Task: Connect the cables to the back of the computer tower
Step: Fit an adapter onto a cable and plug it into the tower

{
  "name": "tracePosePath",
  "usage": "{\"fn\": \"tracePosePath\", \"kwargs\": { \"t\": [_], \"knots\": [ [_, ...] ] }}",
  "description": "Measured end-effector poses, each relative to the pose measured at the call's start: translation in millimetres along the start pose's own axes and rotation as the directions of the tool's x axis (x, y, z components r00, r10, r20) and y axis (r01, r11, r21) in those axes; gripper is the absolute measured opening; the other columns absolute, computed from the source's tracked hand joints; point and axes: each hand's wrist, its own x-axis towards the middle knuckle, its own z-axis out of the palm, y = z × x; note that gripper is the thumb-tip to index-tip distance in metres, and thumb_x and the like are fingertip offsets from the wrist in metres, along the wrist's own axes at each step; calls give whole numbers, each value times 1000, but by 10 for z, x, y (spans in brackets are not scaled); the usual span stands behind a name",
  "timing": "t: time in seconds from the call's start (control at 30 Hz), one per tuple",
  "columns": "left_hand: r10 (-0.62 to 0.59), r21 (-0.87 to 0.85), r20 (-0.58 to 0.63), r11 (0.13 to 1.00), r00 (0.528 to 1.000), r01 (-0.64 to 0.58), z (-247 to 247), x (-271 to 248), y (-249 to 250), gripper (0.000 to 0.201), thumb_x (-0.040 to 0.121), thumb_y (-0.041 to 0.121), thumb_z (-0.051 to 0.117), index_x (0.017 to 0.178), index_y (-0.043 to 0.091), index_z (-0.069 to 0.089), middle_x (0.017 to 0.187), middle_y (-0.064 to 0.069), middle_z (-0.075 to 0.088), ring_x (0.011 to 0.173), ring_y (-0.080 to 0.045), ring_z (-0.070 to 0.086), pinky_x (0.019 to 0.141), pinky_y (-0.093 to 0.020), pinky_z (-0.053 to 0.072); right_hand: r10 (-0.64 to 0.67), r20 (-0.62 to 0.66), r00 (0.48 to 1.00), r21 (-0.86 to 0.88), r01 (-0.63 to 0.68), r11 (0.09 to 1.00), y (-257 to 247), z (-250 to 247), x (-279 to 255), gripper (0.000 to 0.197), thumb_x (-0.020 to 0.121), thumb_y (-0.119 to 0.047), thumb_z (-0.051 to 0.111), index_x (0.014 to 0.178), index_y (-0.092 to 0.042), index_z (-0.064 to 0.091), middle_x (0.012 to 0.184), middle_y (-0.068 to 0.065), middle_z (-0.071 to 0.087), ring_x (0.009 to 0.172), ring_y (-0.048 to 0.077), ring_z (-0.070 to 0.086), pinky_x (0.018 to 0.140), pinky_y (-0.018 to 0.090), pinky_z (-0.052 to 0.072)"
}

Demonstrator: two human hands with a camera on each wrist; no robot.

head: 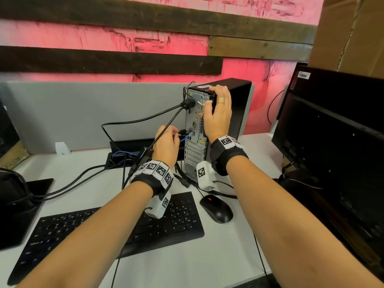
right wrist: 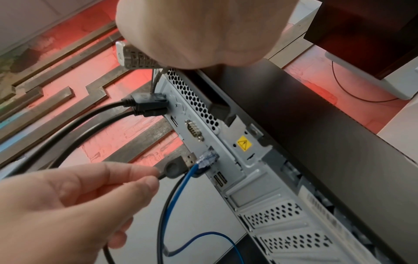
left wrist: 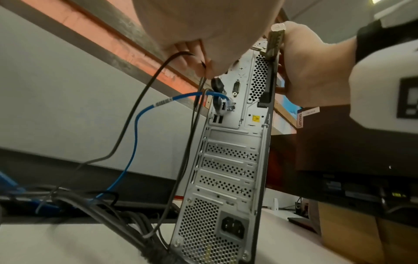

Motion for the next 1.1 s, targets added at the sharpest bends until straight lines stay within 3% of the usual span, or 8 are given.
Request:
{"fn": "tracePosePath", "kwargs": {
  "t": [0.1,0.3,0.5,0.83,1.1],
  "knots": [
    [14,-7,5,1000,1000,-14,-3,5,9,15,95,15,51,103,9,62,108,-7,56,89,-16,62,75,-21,50,6,-5,1000,9,-6,1000,-3,2,-1,42,86,-20,41,125,-13,57,140,5,49,142,20,31,112,29,21],
    [20,37,128,999,992,-25,30,2,14,13,94,18,53,99,10,61,100,-5,57,85,-19,62,78,-36,55,8,-3,1000,9,-8,1000,-8,1,-2,44,86,-23,40,125,-12,56,141,6,48,142,21,31,114,35,25],
    [-58,-67,58,996,997,61,77,32,54,17,95,19,51,104,9,61,103,-4,60,82,-8,55,72,-18,42,11,-1,1000,12,-11,1000,-1,-1,2,44,86,-24,40,125,-14,57,141,4,48,142,19,31,113,32,23],
    [-86,-49,55,995,995,89,149,0,20,15,94,19,51,103,10,61,101,-4,60,83,-11,58,71,-21,47,-2,-20,1000,18,2,1000,0,18,-2,47,84,-27,37,124,-13,57,139,4,50,141,21,33,113,35,25],
    [-131,-80,10,988,991,131,238,-19,-32,14,95,23,50,100,14,59,101,-4,61,88,-14,62,70,-20,49,1,-10,1000,10,0,1000,0,5,4,41,86,-18,43,124,-13,57,140,6,49,141,22,33,114,40,28]
  ]
}}
